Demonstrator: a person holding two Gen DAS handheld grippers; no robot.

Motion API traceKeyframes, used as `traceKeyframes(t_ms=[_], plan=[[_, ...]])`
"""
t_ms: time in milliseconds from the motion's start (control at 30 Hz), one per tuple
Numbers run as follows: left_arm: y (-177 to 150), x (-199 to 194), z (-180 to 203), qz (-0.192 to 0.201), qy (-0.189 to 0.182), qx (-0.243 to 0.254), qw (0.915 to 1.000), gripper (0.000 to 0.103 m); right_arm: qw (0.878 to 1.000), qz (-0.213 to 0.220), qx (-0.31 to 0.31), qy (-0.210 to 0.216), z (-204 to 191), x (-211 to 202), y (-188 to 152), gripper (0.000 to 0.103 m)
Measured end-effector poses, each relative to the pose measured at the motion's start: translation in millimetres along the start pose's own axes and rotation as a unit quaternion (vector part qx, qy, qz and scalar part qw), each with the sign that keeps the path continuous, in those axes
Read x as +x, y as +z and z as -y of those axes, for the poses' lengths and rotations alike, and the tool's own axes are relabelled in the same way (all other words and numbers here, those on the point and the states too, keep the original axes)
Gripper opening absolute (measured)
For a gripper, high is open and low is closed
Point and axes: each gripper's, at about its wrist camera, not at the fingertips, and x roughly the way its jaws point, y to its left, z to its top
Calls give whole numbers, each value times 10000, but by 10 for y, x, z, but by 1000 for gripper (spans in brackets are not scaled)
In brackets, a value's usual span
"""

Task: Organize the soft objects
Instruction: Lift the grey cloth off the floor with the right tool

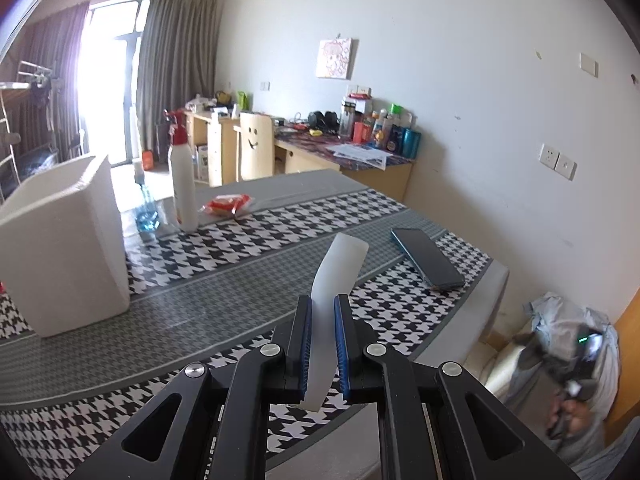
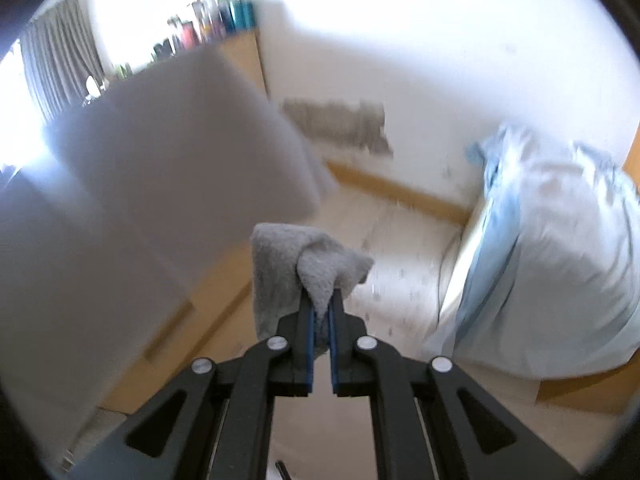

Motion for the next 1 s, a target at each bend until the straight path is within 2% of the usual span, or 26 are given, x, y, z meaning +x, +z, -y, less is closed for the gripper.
traceKeyframes(t_ms=[133,233,333,533,733,1000], plan=[[22,-112,24,302,377,108,9988,12,9971,753,-68,21,-52,-524,278,8],[38,-180,30,394,384,123,9984,12,9917,1244,-273,156,-189,-921,513,8],[47,-260,2,496,460,75,9977,12,9857,1559,-549,335,-381,-1199,680,8],[103,-419,-135,683,725,-94,9950,12,9729,2052,-778,727,-802,-1575,893,8],[133,-566,-281,873,1077,-259,9900,12,9592,2345,-978,1241,-1184,-1877,1066,8],[125,-728,-488,1002,1535,-400,9822,12,9303,2691,-1298,2130,-1775,-2257,1118,8]])
